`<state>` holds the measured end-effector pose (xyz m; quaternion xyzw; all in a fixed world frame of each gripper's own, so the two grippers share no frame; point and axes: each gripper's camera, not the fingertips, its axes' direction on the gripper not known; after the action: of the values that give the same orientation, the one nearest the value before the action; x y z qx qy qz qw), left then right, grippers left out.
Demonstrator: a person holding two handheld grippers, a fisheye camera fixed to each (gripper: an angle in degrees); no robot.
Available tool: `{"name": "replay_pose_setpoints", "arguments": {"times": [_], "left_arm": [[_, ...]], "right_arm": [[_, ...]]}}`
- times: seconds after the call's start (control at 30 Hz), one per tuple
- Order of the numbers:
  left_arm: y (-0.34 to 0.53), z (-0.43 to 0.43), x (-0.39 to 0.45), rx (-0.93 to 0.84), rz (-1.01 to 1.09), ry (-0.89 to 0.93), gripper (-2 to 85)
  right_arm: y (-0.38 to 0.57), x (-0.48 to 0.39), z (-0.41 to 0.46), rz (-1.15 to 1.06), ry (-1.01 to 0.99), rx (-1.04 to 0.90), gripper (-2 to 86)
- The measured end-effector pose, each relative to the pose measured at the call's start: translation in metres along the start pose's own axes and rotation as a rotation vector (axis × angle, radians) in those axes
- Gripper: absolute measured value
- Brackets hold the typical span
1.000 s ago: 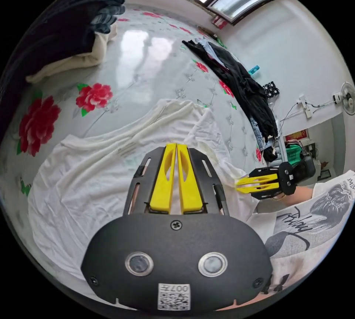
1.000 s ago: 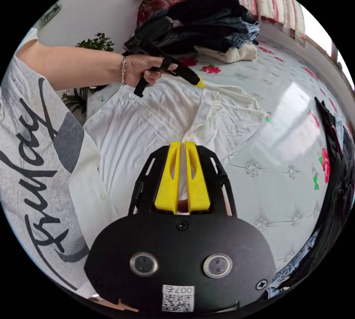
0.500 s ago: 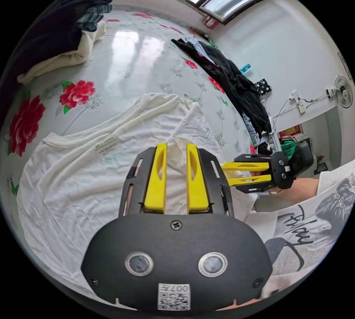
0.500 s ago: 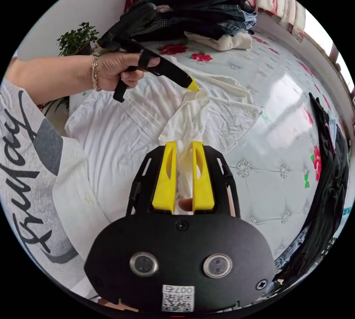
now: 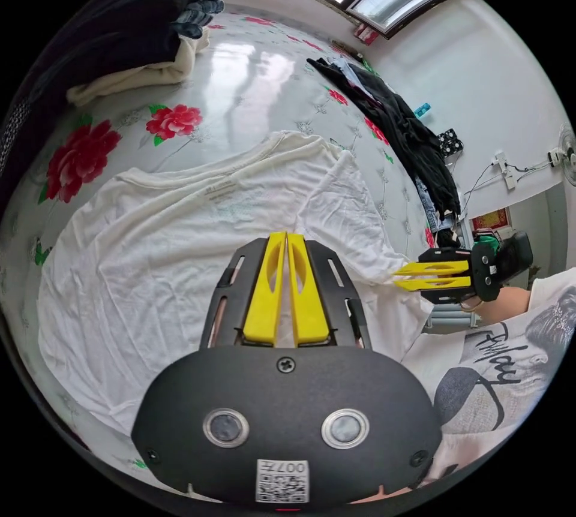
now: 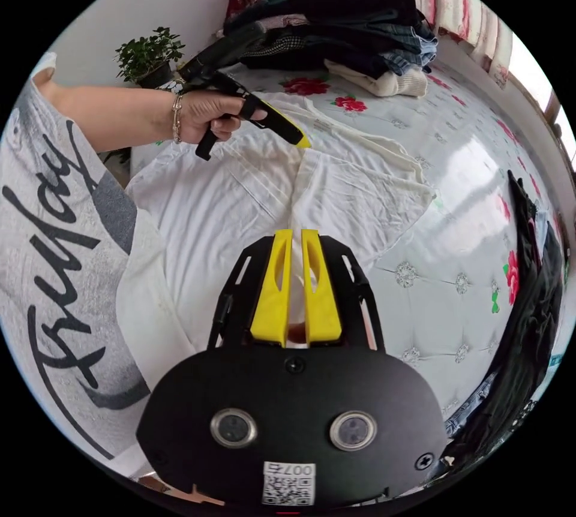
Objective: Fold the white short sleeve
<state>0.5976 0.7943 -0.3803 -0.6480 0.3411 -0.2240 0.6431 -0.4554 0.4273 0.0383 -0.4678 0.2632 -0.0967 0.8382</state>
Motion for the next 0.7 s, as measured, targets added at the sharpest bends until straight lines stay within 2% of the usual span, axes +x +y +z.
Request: {"name": "replay_pose_setpoints", "arguments": {"times": [0.1, 0.23, 0.33, 0.4, 0.57, 0.7], "left_arm": [[0.004, -0.008, 0.011, 0.012, -0.003, 0.025, -0.9], [0.005, -0.013, 0.039, 0.021, 0.030, 0.044, -0.8], [0.014, -0.021, 0.074, 0.020, 0.067, 0.015, -0.5], [0.021, -0.029, 0.089, 0.035, 0.084, -0.011, -0.3], [0.028, -0.032, 0.136, 0.024, 0.176, 0.030, 1.4], [0.018, -0.005, 0.181, -0.050, 0.250, 0.091, 4.0]], "right_arm": [[-0.004, 0.002, -0.020, -0.037, 0.047, 0.055, 0.5], [-0.021, 0.016, -0.003, -0.094, 0.051, -0.068, 0.2], [-0.032, 0.057, -0.002, 0.035, 0.078, -0.095, -0.1], [-0.035, 0.092, -0.020, 0.151, -0.036, -0.038, -0.2], [-0.003, 0.211, -0.038, 0.632, -0.507, 0.185, -0.3], [0.018, 0.248, -0.033, 0.794, -0.655, 0.277, -0.3]]}}
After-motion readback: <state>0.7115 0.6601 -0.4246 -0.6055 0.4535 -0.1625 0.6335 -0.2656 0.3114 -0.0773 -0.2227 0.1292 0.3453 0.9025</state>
